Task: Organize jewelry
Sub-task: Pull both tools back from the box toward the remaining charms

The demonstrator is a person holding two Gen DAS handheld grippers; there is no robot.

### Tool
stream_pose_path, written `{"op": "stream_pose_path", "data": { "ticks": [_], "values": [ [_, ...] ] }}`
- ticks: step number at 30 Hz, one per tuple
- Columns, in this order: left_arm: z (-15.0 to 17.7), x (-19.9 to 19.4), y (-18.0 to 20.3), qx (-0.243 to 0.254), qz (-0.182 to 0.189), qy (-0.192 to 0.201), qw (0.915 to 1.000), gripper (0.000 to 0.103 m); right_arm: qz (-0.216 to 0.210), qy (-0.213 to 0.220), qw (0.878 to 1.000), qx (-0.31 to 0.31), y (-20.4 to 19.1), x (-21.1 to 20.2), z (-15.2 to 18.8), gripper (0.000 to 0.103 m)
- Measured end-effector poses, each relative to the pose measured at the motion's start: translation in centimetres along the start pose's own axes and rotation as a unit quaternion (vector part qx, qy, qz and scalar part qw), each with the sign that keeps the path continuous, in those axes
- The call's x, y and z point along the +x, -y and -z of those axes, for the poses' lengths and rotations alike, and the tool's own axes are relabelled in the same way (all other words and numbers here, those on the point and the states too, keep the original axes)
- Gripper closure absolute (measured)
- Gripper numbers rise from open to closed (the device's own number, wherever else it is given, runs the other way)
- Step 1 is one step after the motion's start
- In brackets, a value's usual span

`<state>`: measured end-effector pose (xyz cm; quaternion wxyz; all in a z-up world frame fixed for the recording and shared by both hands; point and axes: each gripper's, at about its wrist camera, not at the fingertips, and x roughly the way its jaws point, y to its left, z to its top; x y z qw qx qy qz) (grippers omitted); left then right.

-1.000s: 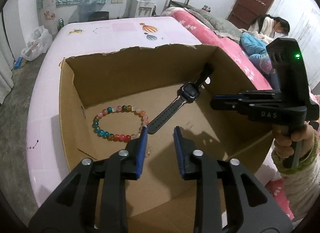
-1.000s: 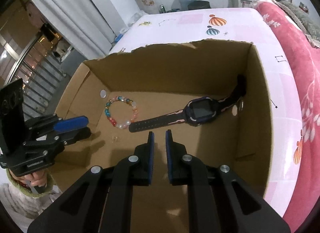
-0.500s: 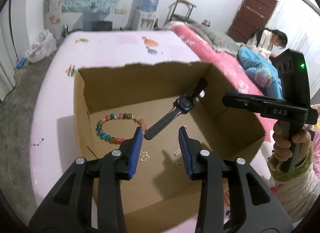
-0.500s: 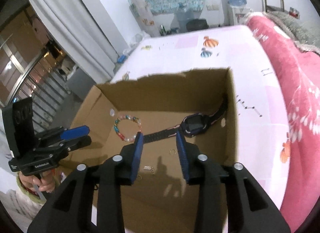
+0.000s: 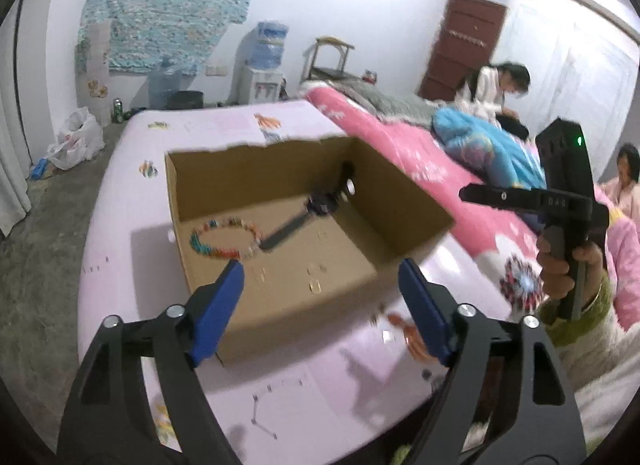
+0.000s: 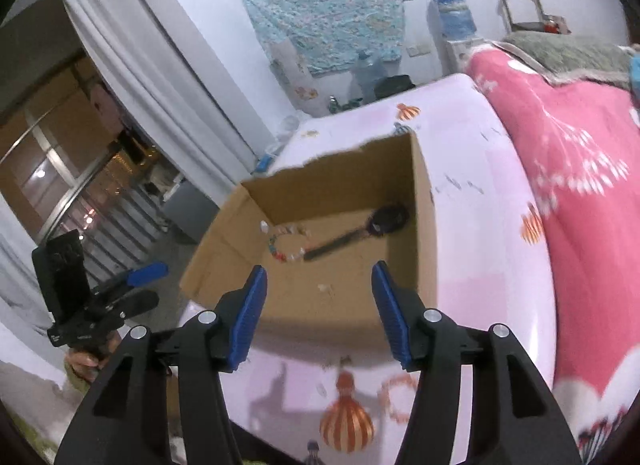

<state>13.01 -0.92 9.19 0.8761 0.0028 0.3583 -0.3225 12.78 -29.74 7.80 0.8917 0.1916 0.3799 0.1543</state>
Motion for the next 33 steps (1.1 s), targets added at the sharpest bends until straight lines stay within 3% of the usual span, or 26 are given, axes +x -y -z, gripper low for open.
{"op": "stream_pose_path", "data": {
  "ticks": [2,6,13,22,33],
  "values": [
    [1.4,0.5,0.6,0.007,0.000,-0.019,0.9998,0.019,0.011,-0.007,1.000,0.007,0.1,-0.1,1.5,0.049],
    [3.9,2.3,1.2,0.006,-0.005,-0.063,0.9980,0.019,0.024,-0.033,0.999,0.025,0.2,0.5,4.6,0.049],
    [7.4,6.0,2.2,0.028,-0.057,-0.121,0.9906,0.018,0.063,-0.085,0.994,0.025,-0.2,3.0,9.0,0.049],
    [9.6,7.7,3.9,0.050,-0.053,-0.119,0.9902,0.018,0.071,-0.114,0.990,0.037,-0.8,5.3,11.9,0.049],
    [11.7,7.6,7.6,0.080,-0.050,-0.093,0.9912,0.019,0.089,-0.103,0.991,0.017,-0.9,4.6,12.6,0.050]
  ]
}}
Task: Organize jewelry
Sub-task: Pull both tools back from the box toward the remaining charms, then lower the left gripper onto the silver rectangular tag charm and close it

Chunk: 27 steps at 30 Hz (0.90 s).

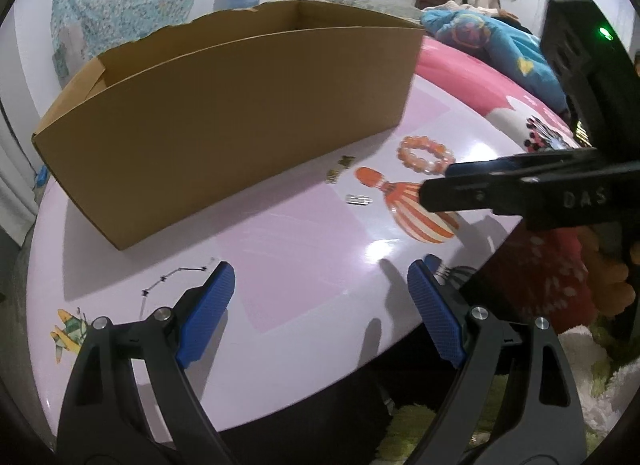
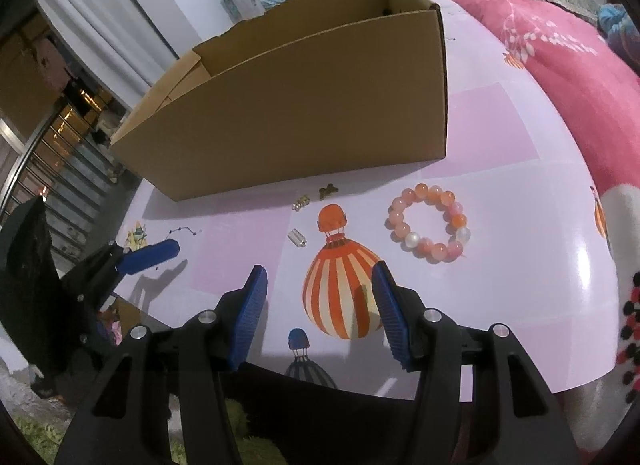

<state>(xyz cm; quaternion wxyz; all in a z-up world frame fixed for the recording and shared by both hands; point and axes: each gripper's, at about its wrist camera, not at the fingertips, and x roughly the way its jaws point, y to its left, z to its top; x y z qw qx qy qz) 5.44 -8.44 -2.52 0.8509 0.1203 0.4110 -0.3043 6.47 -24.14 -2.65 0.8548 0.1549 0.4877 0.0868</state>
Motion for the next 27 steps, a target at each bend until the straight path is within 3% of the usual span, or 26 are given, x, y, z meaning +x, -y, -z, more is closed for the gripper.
{"op": "stream_pose_path", "data": {
  "ticks": [6,13,18,27],
  "values": [
    [-0.3,-0.4,1.4,0.035,0.004,0.025,0.9991,0.023,-0.003,0.006,1.000,0.006,0.7,-0.3,0.2,0.056],
    [-1.7,1.0,1.8,0.047,0.031,0.030,0.9980,0.041,0.010,0.018,1.000,0.011,1.1,-0.7,0.1,0.060],
    [-3.0,2.5,2.0,0.052,0.053,0.026,0.9969,0.049,0.012,0.018,1.000,0.021,1.6,-0.6,0.2,0.061],
    [-4.5,5.3,2.4,0.055,0.047,-0.004,0.9974,0.064,0.014,0.023,0.999,0.024,1.8,-0.5,-0.1,0.061]
  ]
}}
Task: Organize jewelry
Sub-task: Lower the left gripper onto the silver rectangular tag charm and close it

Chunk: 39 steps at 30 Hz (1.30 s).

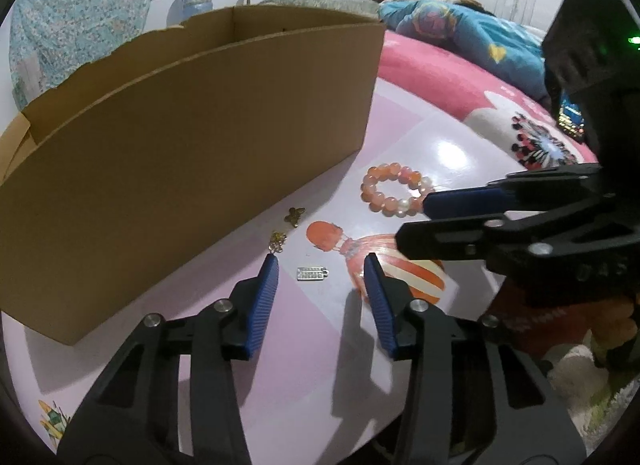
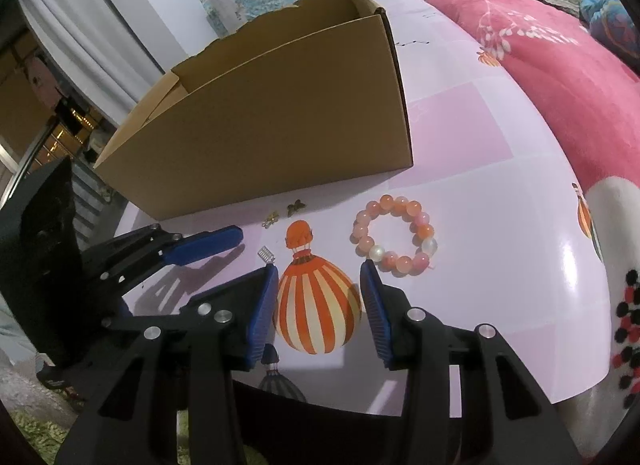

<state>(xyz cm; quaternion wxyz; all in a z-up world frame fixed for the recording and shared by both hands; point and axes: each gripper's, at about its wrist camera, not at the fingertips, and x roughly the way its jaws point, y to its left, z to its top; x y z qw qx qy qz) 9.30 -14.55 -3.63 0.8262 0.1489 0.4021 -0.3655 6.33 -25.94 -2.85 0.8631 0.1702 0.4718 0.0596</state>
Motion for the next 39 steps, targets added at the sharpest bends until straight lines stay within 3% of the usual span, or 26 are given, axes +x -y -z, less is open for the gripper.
{"op": "stream_pose_path", "data": {
  "ticks": [4,14,22,32,39],
  "values": [
    [0.0,0.7,-0.3,-0.005,-0.008,-0.012,0.9999,0.072,-0.001,0.002,1.000,0.002,0.0,0.0,0.0,0.061],
    [0.2,1.0,0.6,0.014,-0.033,-0.013,0.9993,0.074,0.000,0.005,1.000,0.006,0.2,-0.1,0.2,0.061],
    [0.1,0.9,0.8,0.019,-0.038,-0.010,0.9990,0.089,0.001,0.010,1.000,0.006,0.2,-0.5,0.2,0.061],
    [1.0,0.1,-0.2,0.005,-0.043,-0.005,0.9990,0.089,0.004,0.018,1.000,-0.001,-0.6,-1.0,0.2,0.061],
    [2.4,-1.3,-3.5,-0.043,-0.077,-0.012,0.9960,0.089,-0.003,0.022,0.999,-0.032,-2.4,-0.6,-0.4,0.061]
  ]
}}
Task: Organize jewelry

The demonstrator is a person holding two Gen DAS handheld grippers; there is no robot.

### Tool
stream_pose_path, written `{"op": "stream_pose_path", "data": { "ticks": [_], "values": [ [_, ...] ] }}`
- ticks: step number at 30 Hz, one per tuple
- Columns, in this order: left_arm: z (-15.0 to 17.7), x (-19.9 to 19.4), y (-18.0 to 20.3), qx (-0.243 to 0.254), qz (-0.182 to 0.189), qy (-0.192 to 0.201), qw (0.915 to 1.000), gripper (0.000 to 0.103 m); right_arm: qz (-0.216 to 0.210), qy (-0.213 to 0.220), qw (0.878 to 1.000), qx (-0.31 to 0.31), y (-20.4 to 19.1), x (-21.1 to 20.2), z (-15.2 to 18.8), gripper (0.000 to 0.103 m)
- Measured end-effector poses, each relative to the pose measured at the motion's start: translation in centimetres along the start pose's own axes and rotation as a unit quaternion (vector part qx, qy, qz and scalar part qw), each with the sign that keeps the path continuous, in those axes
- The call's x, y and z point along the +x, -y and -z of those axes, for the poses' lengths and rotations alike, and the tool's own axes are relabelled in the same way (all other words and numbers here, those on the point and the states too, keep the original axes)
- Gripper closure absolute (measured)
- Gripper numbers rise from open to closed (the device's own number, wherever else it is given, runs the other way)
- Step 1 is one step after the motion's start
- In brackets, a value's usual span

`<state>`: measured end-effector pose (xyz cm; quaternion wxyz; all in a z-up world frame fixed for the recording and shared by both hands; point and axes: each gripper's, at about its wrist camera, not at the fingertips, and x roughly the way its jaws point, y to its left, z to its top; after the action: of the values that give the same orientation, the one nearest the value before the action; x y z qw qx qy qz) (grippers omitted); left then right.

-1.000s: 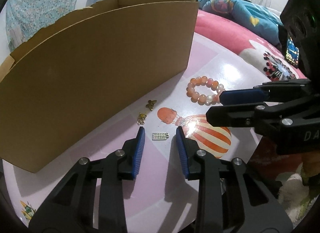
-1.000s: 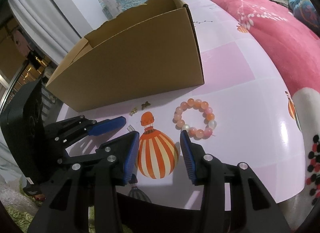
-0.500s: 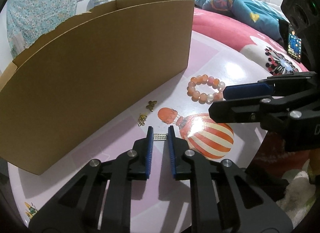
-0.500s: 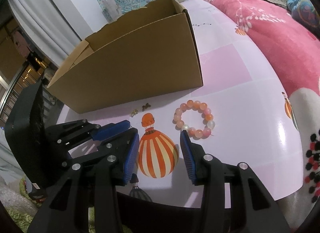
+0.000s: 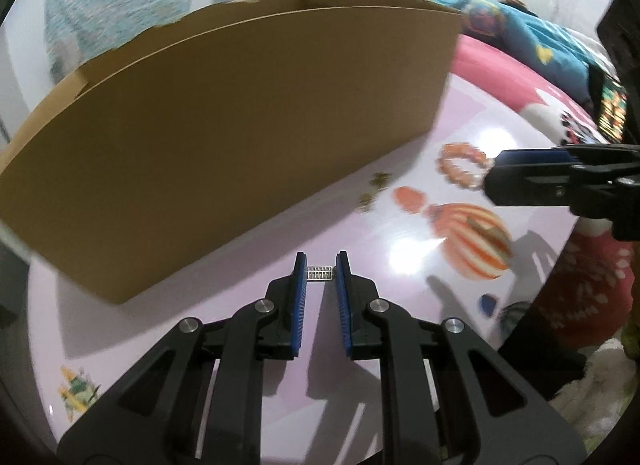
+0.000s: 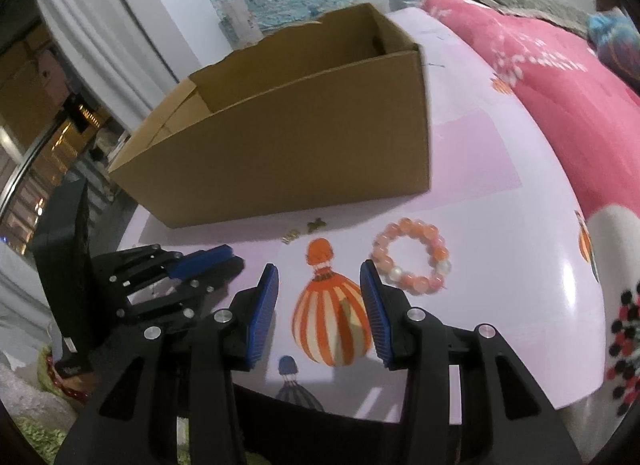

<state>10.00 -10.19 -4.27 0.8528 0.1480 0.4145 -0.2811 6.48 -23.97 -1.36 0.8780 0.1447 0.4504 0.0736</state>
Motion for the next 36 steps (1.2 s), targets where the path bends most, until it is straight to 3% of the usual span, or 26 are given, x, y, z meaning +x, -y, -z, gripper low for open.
{"op": "stream_pose_path", "data": {
  "ticks": [8,24,26,28,36],
  "values": [
    [1.1,-0.8,-3.0,-0.042,-0.017,-0.001,0.9990,0.089,-0.008,-0.013,0.998,-0.060,-2.9,2.9,-1.5,0.065],
    [1.6,-1.1,-3.6,-0.030,-0.010,0.004,0.9995,0.089,0.049,-0.035,0.986,-0.152,-4.8,7.5,-2.2,0.083],
    [1.6,-1.1,-3.6,-0.030,-0.010,0.004,0.9995,0.089,0.053,-0.033,0.984,-0.168,-5.1,7.6,-2.2,0.089],
    [1.6,-1.1,-3.4,-0.028,-0.011,0.004,0.9995,0.089,0.047,-0.037,0.984,-0.170,-5.3,7.6,-2.1,0.098],
    [1.6,-1.2,-3.4,-0.029,-0.009,0.010,0.9995,0.089,0.028,-0.023,0.988,-0.149,-4.9,6.3,-2.0,0.100]
  ]
}}
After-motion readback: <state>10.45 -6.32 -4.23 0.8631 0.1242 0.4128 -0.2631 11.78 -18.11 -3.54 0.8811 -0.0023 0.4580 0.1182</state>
